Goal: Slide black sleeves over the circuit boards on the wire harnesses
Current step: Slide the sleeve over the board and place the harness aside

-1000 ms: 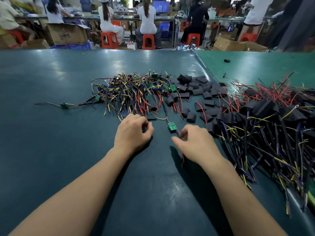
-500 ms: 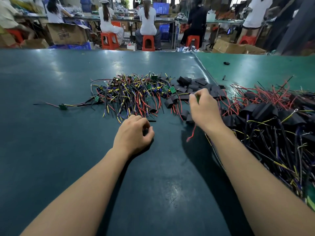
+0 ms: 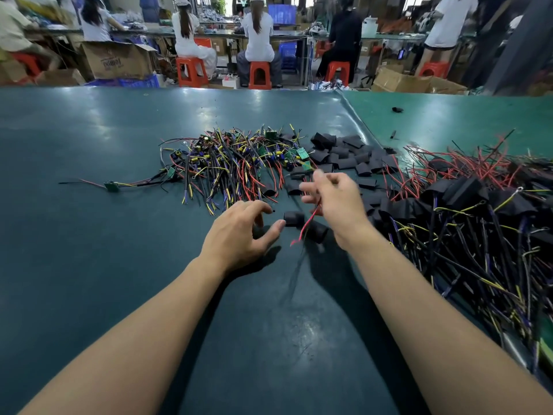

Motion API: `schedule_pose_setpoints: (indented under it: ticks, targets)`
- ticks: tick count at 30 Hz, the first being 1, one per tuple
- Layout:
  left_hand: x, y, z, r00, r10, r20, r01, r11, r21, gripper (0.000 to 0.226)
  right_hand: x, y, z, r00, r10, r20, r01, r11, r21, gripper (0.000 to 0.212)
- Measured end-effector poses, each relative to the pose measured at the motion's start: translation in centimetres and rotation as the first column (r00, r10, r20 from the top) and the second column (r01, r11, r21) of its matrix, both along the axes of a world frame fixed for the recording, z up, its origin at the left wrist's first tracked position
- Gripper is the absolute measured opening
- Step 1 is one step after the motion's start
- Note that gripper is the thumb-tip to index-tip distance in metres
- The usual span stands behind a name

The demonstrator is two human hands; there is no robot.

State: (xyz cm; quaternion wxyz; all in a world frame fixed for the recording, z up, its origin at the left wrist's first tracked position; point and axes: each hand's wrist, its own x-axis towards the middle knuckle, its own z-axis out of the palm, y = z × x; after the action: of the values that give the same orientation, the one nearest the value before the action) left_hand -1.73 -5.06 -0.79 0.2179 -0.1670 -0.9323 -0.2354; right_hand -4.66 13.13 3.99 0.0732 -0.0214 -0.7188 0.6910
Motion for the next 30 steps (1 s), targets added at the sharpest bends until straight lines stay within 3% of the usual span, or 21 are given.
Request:
schedule_pose_setpoints:
  ticks: [4, 8, 10, 12, 14, 17, 20, 23, 27, 30]
  targets:
    - [-0.3, 0.0, 0.1, 0.989, -0.148, -0.004, 0.147, 0.983, -0.114, 0.051, 1.6, 2.5, 2.0, 0.992, 0.010, -0.129, -0.037, 0.976, -0.212, 0.015]
    - [-1.1, 0.1, 0.1, 0.976, -0.201, 0.087, 0.219, 0.919, -0.328, 0.048, 3.3, 4.4, 1.8, 0.987, 0.071, -0.143, -0.139, 0.825, -0.548, 0.011]
    - [-1.3, 0.0, 0.1, 0.973, -0.209, 0.099, 0.230, 0.922, -0.311, 0.043, 3.9, 4.8, 0.6, 0.985, 0.101, -0.137, -0.164, 0.771, -0.616, 0.002]
    - [-1.2, 0.1, 0.2, 0.971, -0.225, 0.078, 0.237, 0.932, -0.275, 0.038, 4.3, 4.6, -0.8, 0.990, 0.105, -0.095, -0.141, 0.793, -0.593, 0.004]
    - [-1.1, 0.1, 0.3, 0.969, -0.244, 0.048, 0.248, 0.935, -0.253, 0.036, 4.8, 3.9, -1.6, 0.994, 0.076, -0.079, -0.104, 0.876, -0.470, 0.007]
    - [-1.2, 0.2, 0.3, 0.962, -0.272, 0.035, 0.269, 0.909, -0.320, 0.051, 5.3, 3.1, -2.3, 0.956, -0.090, -0.280, 0.026, 0.974, -0.227, 0.014]
    - [-2.1, 0.5, 0.4, 0.951, -0.269, 0.155, 0.310, 0.842, -0.441, 0.058, 6.0, 2.6, -2.9, 0.874, -0.182, -0.451, 0.162, 0.983, -0.082, 0.017]
    - [-2.7, 0.7, 0.9, 0.934, -0.313, 0.172, 0.357, 0.793, -0.494, 0.047, 6.3, 2.6, -3.0, 0.836, -0.178, -0.519, 0.198, 0.980, -0.019, 0.015]
    - [-2.6, 1.5, 1.9, 0.912, -0.405, 0.058, 0.370, 0.757, -0.539, 0.039, 6.5, 2.8, -2.8, 0.781, -0.214, -0.587, 0.227, 0.972, -0.052, 0.019]
    - [-2.5, 3.4, 3.0, 0.914, -0.401, 0.063, 0.378, 0.784, -0.492, 0.052, 6.5, 3.3, -2.7, 0.740, -0.291, -0.606, 0.277, 0.953, -0.121, 0.025]
